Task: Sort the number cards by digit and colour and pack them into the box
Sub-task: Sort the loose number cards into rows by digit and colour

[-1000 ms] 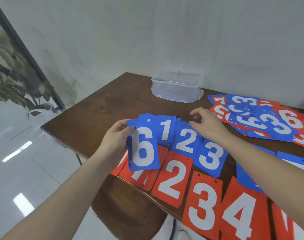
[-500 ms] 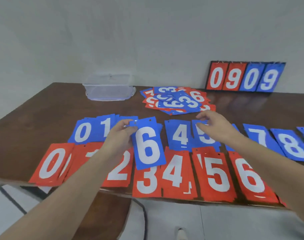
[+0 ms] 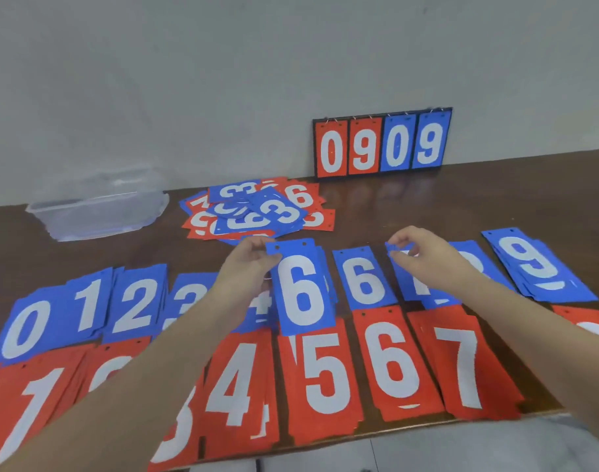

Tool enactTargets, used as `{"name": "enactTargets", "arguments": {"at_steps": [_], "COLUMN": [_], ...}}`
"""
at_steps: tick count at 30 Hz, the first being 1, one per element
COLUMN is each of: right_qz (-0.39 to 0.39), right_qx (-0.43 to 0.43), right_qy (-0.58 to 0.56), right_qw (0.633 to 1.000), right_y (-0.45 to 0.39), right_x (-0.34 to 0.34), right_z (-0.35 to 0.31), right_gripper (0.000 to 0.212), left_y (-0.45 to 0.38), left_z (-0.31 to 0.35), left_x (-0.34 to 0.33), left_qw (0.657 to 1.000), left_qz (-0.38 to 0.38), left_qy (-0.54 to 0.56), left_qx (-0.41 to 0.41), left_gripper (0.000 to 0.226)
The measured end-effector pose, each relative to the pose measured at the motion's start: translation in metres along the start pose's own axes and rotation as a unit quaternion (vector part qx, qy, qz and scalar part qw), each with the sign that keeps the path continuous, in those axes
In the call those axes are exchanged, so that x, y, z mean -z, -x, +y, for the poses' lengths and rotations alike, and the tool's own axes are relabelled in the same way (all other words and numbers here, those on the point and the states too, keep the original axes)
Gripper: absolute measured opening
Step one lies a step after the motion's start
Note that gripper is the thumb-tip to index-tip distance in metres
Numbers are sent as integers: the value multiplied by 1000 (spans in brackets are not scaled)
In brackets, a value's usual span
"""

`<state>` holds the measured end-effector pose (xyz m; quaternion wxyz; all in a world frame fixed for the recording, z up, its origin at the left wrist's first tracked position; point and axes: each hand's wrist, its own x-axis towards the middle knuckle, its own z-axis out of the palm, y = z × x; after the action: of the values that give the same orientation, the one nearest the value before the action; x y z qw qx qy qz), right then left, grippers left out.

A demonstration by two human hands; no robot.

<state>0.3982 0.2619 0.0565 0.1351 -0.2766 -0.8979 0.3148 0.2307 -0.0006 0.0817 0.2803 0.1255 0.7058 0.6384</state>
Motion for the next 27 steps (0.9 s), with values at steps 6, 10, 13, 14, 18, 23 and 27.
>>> {"name": "enactTargets", "arguments": {"at_steps": [6,10,13,14,18,23,27], "right_qz": [-18,-29,-36,-38,-50,-66,-63], "right_qx": [17,29,38,41,49,53,52], "right_qy": [-38,-52,-57,-59,-64,-63,-61], "right_qw": [999,998,997,997,996,994,995], "right_y": [-23,-39,-50,-53,-58,-57,-52], "right_x": [19,23,22,22,19,14,10], "right_z": [32,43,47,48,49,47,37], "right_gripper": [15,14,14,14,15,16,15], "left_y": [-36,-57,-68,-71,-79,-76,-64], "left_z": [7,4,-5,-7,-16,-23,-24], "left_x": [-83,-112,-117,-117,-117,-116,-100], "left_qw": [996,991,965,945,868,797,814], "left_qz": [-65,-60,-50,-46,-40,13,32], "left_qy": [-64,-116,-259,-321,-487,-591,-562], "left_qx": [11,35,-7,-30,-88,-122,-145], "left_gripper": [13,17,18,18,23,43,35]}}
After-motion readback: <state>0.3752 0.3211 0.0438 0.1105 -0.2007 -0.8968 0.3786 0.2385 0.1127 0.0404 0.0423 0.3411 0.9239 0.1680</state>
